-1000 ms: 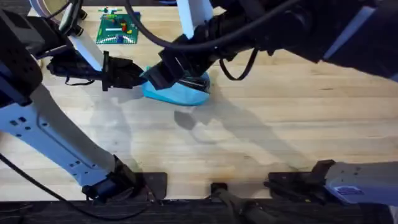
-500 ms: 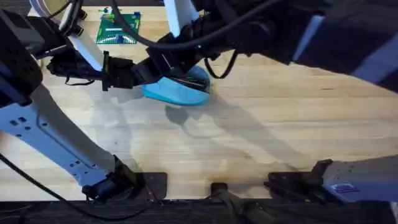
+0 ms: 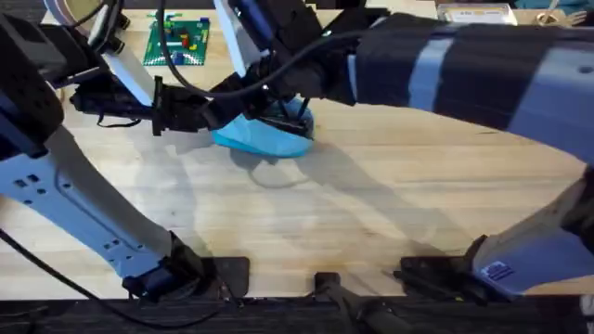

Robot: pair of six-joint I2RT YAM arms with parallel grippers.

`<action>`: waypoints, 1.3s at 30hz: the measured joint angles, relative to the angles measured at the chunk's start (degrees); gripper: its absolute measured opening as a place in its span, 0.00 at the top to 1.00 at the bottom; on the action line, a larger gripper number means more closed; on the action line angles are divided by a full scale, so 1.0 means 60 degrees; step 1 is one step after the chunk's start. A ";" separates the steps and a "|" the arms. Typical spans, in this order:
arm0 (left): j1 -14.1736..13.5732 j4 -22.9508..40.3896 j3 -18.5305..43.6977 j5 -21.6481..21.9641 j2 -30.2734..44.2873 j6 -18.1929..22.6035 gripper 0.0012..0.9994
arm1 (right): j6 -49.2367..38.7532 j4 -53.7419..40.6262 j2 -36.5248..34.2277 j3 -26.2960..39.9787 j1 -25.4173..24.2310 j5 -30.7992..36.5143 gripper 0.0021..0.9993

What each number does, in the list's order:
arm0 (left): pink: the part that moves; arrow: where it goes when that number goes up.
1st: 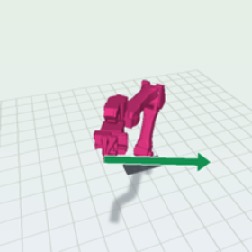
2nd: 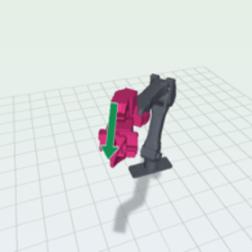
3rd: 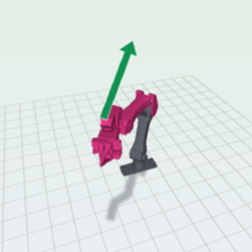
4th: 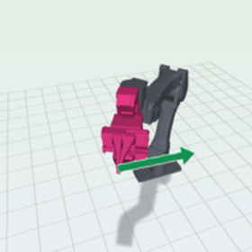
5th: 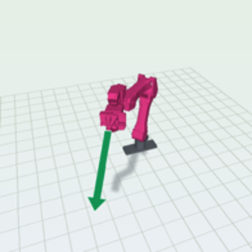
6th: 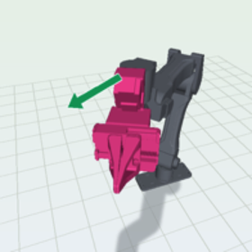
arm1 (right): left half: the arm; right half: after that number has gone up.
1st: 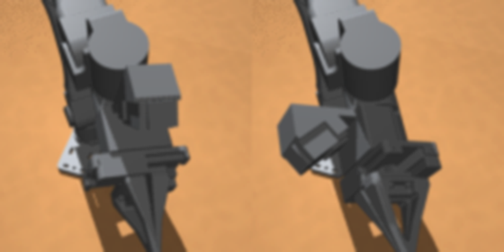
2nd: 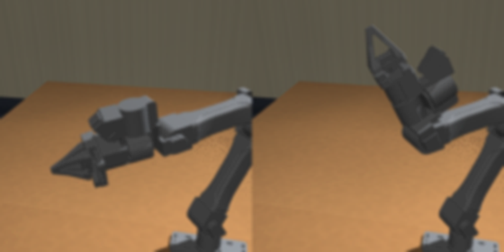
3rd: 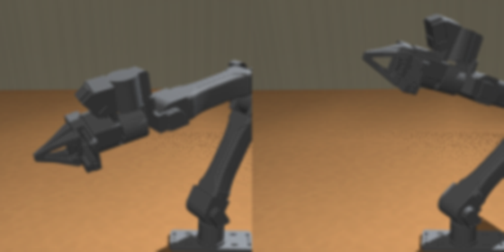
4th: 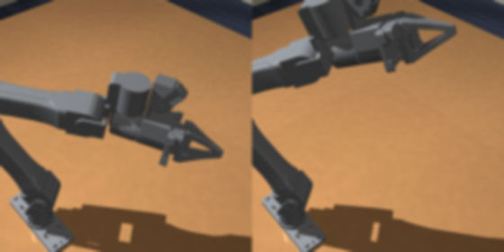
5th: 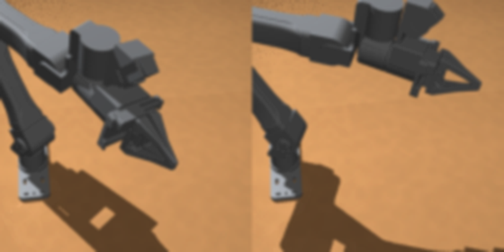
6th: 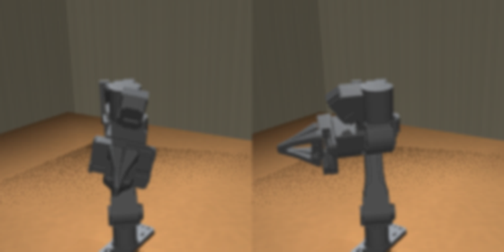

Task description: Unzip the bag, pick up the pens from the table one at a time and place them inside, then zip the bag closed.

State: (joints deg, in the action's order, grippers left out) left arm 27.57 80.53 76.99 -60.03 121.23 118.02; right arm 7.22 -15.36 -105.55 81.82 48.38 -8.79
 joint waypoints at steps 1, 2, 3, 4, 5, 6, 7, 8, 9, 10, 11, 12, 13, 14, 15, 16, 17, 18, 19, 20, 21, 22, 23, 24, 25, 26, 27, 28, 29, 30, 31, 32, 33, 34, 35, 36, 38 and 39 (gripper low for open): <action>0.0000 0.0000 0.0000 0.0000 0.0000 0.0000 0.96 | 0.0000 0.0043 -0.0074 0.0000 0.0000 -0.0002 0.09; 0.0000 0.0000 0.0000 0.0000 0.0000 0.0000 0.96 | 0.0000 0.0098 -0.0156 0.0000 0.0000 -0.0002 0.10; 0.0000 0.0000 0.0000 0.0000 0.0000 -0.0002 0.96 | 0.0000 0.0153 -0.0246 0.0000 0.0000 -0.0002 0.10; 0.0000 0.0000 0.0000 0.0000 0.0000 0.0000 0.96 | 0.0000 0.0179 -0.0303 0.0000 0.0000 0.0002 0.11; 0.0000 0.0000 0.0000 0.0000 0.0000 0.0000 0.96 | 0.0000 0.0223 -0.0356 0.0000 0.0000 0.0001 0.11; 0.0000 0.0000 0.0000 0.0000 0.0000 0.0000 0.96 | 0.0001 0.0294 -0.0395 0.0000 0.0000 0.0002 0.11; 0.0000 0.0000 0.0000 0.0000 0.0000 0.0000 0.96 | 0.0002 0.0360 -0.0409 0.0000 0.0000 0.0002 0.12; 0.0000 0.0000 0.0000 0.0000 0.0000 0.0000 0.96 | 0.0000 0.0395 -0.0413 0.0000 0.0000 0.0002 0.12; 0.0000 0.0000 0.0000 0.0000 0.0000 -0.0003 0.96 | 0.0000 0.0458 -0.0412 0.0000 0.0000 -0.0002 0.12; 0.0000 0.0000 0.0000 0.0000 0.0000 0.0000 0.96 | 0.0000 0.0522 -0.0411 0.0000 0.0000 0.0000 0.12; 0.0000 0.0000 0.0000 0.0000 0.0000 0.0000 0.96 | 0.0000 0.0544 -0.0413 0.0000 0.0000 0.0002 0.13; 0.0000 0.0000 0.0000 0.0000 0.0000 -0.0003 0.96 | 0.0000 0.0548 -0.0413 0.0000 0.0000 0.0002 0.13; 0.0000 0.0000 0.0000 0.0000 0.0000 0.0000 0.96 | -0.0002 0.0551 -0.0413 -0.0002 0.0000 -0.0002 0.15; 0.0000 0.0000 0.0000 0.0000 0.0000 0.0000 0.96 | 0.0000 0.0559 -0.0413 0.0000 0.0000 -0.0002 0.16; 0.0000 0.0000 0.0000 0.0000 0.0000 0.0000 0.96 | 0.0003 0.0566 -0.0413 -0.0003 0.0000 -0.0002 0.18; 0.0000 0.0000 0.0000 0.0000 0.0000 0.0000 0.96 | 0.0000 0.0568 -0.0422 0.0000 0.0000 0.0000 0.19; 0.0000 0.0000 0.0000 0.0000 0.0000 0.0000 0.96 | -0.0003 0.0579 -0.0444 -0.0003 0.0000 0.0001 0.21; 0.0000 0.0000 0.0000 0.0000 0.0000 0.0000 0.96 | 0.0000 0.0599 -0.0476 0.0000 0.0000 -0.0002 0.22; 0.0000 0.0000 0.0000 0.0000 0.0000 0.0000 0.96 | -0.0002 0.0602 -0.0527 0.0000 0.0000 -0.0001 0.24; 0.0000 0.0000 0.0000 0.0000 0.0000 0.0000 0.96 | 0.0000 0.0599 -0.0581 0.0000 0.0000 -0.0001 0.27; 0.0000 0.0000 0.0000 0.0000 0.0000 0.0000 0.96 | -0.0004 0.0602 -0.0631 0.0000 0.0000 0.0002 0.30; 0.0000 0.0000 0.0000 0.0001 0.0000 0.0000 0.96 | -0.0003 0.0621 -0.0672 -0.0003 0.0000 0.0003 0.32; 0.0000 0.0000 0.0000 0.0004 0.0000 0.0000 0.96 | 0.0007 0.0649 -0.0699 0.0000 0.0000 0.0005 0.33; 0.0000 0.0000 0.0000 0.0003 0.0000 0.0000 0.96 | 0.0014 0.0696 -0.0708 0.0000 0.0000 0.0006 0.34; 0.0000 0.0000 0.0000 0.0003 0.0000 0.0000 0.96 | 0.0014 0.0735 -0.0708 0.0000 0.0000 0.0005 0.35; 0.0000 0.0000 0.0000 0.0000 0.0000 0.0000 0.96 | 0.0013 0.0781 -0.0708 0.0000 0.0000 0.0002 0.36; 0.0000 0.0000 0.0000 0.0000 0.0000 0.0000 0.96 | 0.0011 0.0827 -0.0708 -0.0003 0.0000 0.0002 0.37; 0.0000 0.0000 0.0000 0.0000 0.0000 0.0000 0.96 | 0.0012 0.0840 -0.0708 0.0000 0.0000 0.0002 0.38; 0.0000 0.0000 0.0000 0.0000 0.0000 -0.0002 0.96 | 0.0016 0.0843 -0.0708 0.0000 0.0000 0.0002 0.40; 0.0000 0.0000 0.0000 0.0000 0.0000 0.0000 0.96 | 0.0024 0.0839 -0.0708 0.0000 0.0000 0.0002 0.41; 0.0000 0.0000 0.0000 0.0000 0.0000 -0.0003 0.96 | 0.0056 0.0843 -0.0708 0.0000 0.0000 0.0002 0.42; 0.0000 0.0000 0.0000 0.0000 0.0000 0.0000 0.96 | 0.0090 0.0843 -0.0708 0.0000 0.0000 0.0002 0.43; 0.0000 0.0000 0.0000 0.0000 0.0000 0.0000 0.96 | 0.0132 0.0843 -0.0708 0.0000 0.0000 0.0002 0.43; 0.0000 0.0000 0.0000 0.0000 0.0000 0.0000 0.96 | 0.0164 0.0843 -0.0708 0.0000 0.0000 0.0002 0.44; 0.0000 0.0001 0.0000 0.0000 0.0000 0.0000 0.96 | 0.0210 0.0843 -0.0708 0.0000 0.0000 0.0002 0.45; 0.0000 0.0004 0.0000 0.0001 0.0000 -0.0001 0.96 | 0.0237 0.0845 -0.0708 0.0000 0.0000 0.0002 0.46; 0.0000 0.0004 0.0000 0.0004 0.0000 0.0000 0.96 | 0.0289 0.0843 -0.0708 0.0000 0.0000 0.0002 0.47; 0.0000 0.0004 0.0000 0.0004 0.0000 -0.0002 0.96 | 0.0326 0.0843 -0.0708 0.0000 0.0000 0.0002 0.48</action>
State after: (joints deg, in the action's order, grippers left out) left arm 27.57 80.55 76.99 -60.01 121.23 118.01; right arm 9.18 -10.31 -109.80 81.82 48.38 -8.78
